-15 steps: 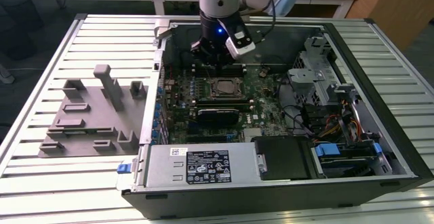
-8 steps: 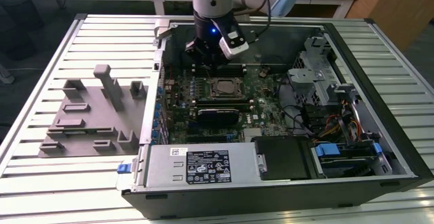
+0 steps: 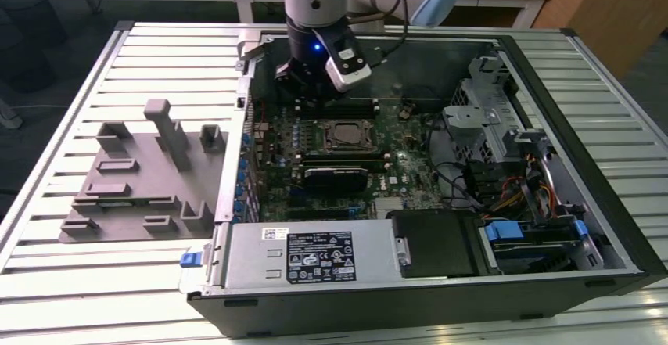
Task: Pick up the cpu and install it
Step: 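Install the first cpu locking lever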
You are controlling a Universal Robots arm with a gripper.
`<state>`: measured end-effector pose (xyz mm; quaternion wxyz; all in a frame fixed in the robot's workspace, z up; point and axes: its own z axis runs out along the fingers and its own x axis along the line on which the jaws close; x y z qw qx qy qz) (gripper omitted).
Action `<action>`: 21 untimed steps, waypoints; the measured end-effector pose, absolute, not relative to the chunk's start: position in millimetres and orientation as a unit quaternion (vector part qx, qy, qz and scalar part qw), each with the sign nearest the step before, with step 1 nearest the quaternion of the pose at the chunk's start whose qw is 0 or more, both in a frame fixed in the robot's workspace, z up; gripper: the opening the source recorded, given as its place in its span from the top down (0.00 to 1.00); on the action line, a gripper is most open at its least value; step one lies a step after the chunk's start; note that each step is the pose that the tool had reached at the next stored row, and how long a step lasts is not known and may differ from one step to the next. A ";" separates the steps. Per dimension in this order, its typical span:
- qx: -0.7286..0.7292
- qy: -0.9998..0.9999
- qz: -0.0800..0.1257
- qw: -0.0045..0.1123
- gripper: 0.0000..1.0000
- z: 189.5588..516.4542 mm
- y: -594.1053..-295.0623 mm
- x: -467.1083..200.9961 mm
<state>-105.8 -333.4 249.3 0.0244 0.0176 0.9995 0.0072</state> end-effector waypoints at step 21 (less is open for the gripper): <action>0.018 0.999 0.030 0.024 0.89 249.1 -333.4 -128.6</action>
